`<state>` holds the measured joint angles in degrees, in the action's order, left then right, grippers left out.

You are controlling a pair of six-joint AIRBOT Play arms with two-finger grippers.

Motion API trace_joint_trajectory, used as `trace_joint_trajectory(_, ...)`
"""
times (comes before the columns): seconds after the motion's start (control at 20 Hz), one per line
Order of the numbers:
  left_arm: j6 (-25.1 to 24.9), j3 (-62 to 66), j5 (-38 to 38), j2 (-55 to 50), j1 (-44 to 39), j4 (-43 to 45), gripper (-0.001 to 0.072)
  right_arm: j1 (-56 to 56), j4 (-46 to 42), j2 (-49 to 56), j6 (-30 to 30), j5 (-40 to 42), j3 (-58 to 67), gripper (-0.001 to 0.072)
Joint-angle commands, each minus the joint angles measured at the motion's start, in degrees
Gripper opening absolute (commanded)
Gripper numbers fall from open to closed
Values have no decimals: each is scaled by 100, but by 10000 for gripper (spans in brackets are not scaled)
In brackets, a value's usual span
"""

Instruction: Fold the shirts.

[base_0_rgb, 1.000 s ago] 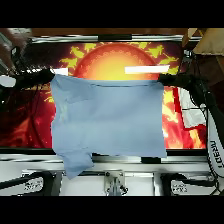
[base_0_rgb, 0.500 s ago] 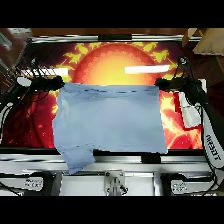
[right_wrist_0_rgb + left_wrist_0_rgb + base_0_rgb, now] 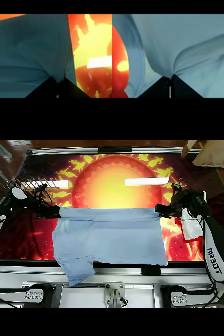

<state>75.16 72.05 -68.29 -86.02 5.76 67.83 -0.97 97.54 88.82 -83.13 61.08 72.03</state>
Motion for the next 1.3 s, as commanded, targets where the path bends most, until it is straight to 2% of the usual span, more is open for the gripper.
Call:
trace_joint_trajectory(0.0,216,-125,-352,0,-9,291,30,13,166,210,63,542,-2,86)
trace_joint_trajectory(0.2,282,-435,-356,0,-9,264,31,9,111,249,63,584,0,87)
trace_joint_trajectory(0.25,317,-463,-420,0,-9,267,32,9,116,240,63,671,0,151)
trace_joint_trajectory(0.3,317,-461,-529,11,13,271,123,9,111,214,20,837,4,340)
trace_joint_trajectory(0.35,317,-459,-686,50,63,271,354,7,46,146,-195,1021,4,511)
trace_joint_trajectory(0.4,317,-457,-868,116,144,269,503,9,-157,37,-382,1311,4,513)
trace_joint_trajectory(0.55,313,-643,-1733,525,575,269,511,-76,-1209,-407,-782,2286,-107,512)
trace_joint_trajectory(0.7,153,-1836,-1958,1370,1200,251,513,-796,-914,-1123,-944,2406,-962,512)
trace_joint_trajectory(0.75,61,-2330,-1904,1683,1419,164,541,-1062,-710,-1386,-1021,2363,-1294,512)
trace_joint_trajectory(0.8,-33,-2835,-1867,1996,1648,-22,648,-1303,-531,-1637,-1113,2304,-1585,513)
trace_joint_trajectory(0.85,-203,-3252,-1869,2238,1825,-212,669,-1517,-420,-1888,-1191,2243,-1825,513)
trace_joint_trajectory(0.9,-345,-3648,-1849,2470,1958,-350,669,-1681,-352,-2109,-1235,2173,-1989,512)
trace_joint_trajectory(1.05,-345,-4413,-1482,2916,1978,-404,669,-1897,-345,-2516,-1252,1982,-2072,512)
trace_joint_trajectory(1.25,-243,-4774,-1104,2879,1773,-643,664,-1891,-181,-2636,-1248,1781,-2072,512)
